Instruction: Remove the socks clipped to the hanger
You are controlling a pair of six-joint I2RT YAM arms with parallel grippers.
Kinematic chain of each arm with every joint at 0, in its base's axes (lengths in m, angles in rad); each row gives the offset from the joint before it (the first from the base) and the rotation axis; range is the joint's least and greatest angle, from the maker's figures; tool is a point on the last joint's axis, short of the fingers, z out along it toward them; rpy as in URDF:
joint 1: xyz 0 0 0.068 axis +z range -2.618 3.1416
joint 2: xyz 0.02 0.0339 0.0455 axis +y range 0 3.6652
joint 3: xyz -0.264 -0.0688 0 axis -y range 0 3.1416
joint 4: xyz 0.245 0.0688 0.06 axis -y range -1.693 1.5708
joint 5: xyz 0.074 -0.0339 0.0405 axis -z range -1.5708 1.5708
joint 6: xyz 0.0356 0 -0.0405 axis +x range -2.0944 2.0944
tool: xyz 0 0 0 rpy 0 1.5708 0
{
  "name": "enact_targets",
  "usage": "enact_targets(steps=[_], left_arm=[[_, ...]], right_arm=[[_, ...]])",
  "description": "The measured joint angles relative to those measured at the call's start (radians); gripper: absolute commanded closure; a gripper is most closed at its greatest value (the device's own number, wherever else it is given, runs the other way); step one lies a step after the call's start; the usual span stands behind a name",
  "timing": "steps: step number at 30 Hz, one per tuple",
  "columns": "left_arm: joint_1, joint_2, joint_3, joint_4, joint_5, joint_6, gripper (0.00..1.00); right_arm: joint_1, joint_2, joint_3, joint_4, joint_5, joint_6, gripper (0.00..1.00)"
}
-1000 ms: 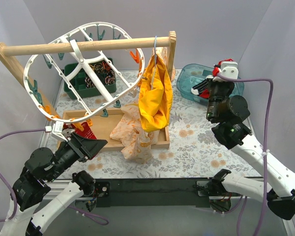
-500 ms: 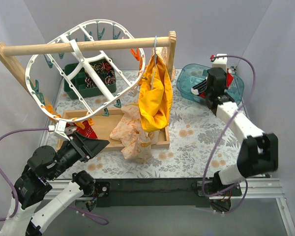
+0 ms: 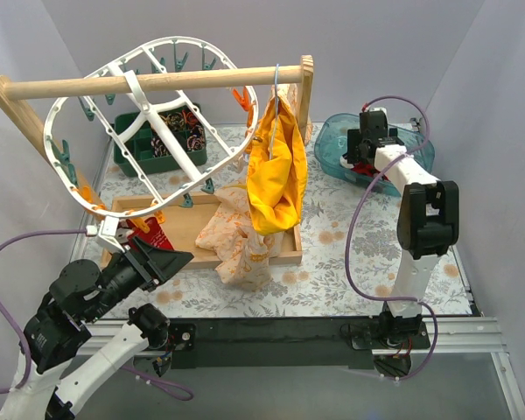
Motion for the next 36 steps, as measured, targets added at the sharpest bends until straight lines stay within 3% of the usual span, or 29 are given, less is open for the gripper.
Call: enact_targets(steps=[8, 16, 19, 21, 23, 32, 36], left_arm=[[0.000, -0.023, 0.026, -0.038, -0.056, 0.005, 0.46], [0.000, -0.050, 0.034, -0.067, -0.138, 0.003, 0.48], [0.000, -0.053, 0.034, -0.078, -0.171, 0.002, 0.48], [0.000, -0.055, 0.038, -0.087, -0.192, 0.003, 0.49], [0.000, -0.054, 0.048, -0.100, -0.214, 0.003, 0.49], [0.000, -0.141, 0.135, -0.142, -0.348, -0.023, 0.52], [0.000, -0.178, 0.152, -0.146, -0.375, -0.024, 0.52]], right_arm=[[0.004, -0.019, 0.101, -0.183, -0.050, 0.058, 0.02], [0.051, -0.365, 0.065, -0.240, -0.120, 0.086, 0.02], [0.163, -0.515, 0.047, -0.234, -0.154, 0.084, 0.02], [0.307, -0.599, 0.041, -0.226, -0.174, 0.076, 0.02], [0.444, -0.644, 0.038, -0.217, -0.206, 0.071, 0.02], [0.979, -0.748, 0.013, -0.175, -0.077, -0.039, 0.02], [1.034, -0.759, 0.006, -0.176, -0.019, -0.058, 0.02]])
